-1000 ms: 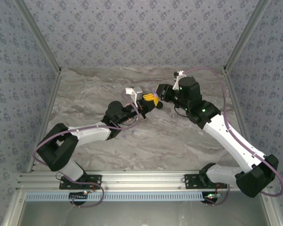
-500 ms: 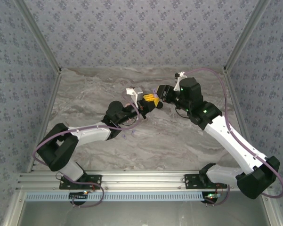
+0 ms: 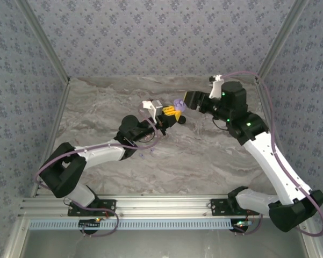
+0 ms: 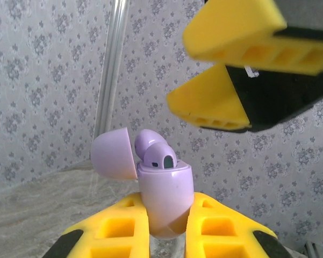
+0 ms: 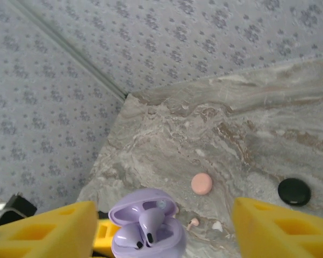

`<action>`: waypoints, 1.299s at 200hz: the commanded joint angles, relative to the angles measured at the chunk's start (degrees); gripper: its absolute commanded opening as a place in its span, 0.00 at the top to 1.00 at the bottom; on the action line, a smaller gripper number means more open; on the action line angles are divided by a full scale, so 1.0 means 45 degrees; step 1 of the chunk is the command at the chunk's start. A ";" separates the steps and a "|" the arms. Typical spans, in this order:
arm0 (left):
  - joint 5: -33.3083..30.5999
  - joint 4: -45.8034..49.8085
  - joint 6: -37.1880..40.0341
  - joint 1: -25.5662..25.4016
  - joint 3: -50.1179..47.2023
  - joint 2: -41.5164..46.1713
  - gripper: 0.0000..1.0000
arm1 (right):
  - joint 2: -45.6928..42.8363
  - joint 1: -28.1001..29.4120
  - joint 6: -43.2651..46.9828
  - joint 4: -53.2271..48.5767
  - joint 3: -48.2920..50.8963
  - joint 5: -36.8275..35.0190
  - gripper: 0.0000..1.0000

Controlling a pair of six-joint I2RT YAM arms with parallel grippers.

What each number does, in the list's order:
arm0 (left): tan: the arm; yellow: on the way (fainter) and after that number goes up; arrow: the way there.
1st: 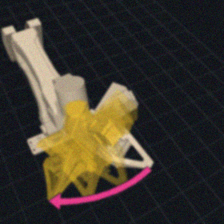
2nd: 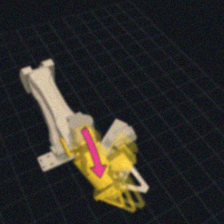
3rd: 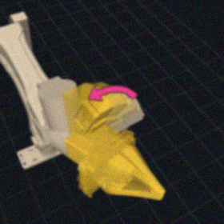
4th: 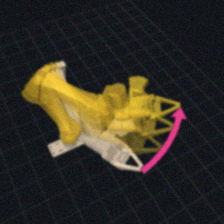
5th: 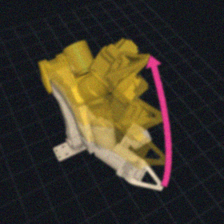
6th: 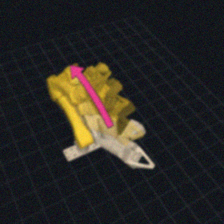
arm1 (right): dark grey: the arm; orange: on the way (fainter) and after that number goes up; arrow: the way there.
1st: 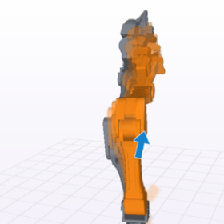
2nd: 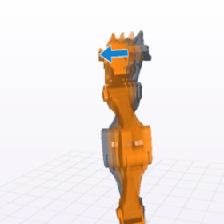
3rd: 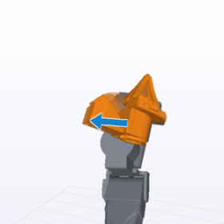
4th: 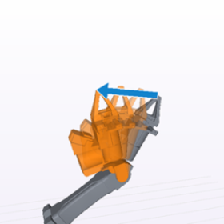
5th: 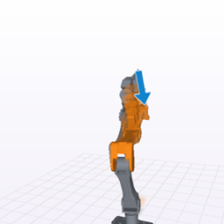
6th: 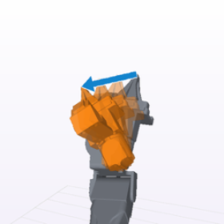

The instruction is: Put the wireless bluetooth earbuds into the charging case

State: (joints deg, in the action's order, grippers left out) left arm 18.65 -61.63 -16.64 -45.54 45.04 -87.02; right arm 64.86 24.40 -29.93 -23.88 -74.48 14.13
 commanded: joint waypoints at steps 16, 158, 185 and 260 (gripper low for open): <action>0.0781 0.0649 0.2485 -0.0081 0.0004 0.1163 1.00 | 0.0021 -0.1448 0.3308 -0.2248 -0.1527 0.4042 0.11; 0.1904 0.2113 0.4621 0.0004 0.0453 0.3034 1.00 | 0.0879 -0.2258 0.3454 -0.0698 -0.1627 0.9377 0.00; 0.1968 0.2054 0.4471 0.0006 0.0576 0.2876 1.00 | 0.1358 -0.1475 0.3778 -0.1126 -0.2041 0.9606 0.00; 0.1912 0.2132 0.4236 0.0005 0.0663 0.2666 1.00 | 0.1873 -0.0792 0.3915 -0.1155 -0.2687 1.0261 0.00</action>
State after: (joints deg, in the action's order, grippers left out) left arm 26.39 -50.94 3.16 -45.50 45.71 -74.81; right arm 73.93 20.49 -13.02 -29.74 -83.96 56.82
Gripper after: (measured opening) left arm 0.140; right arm 0.998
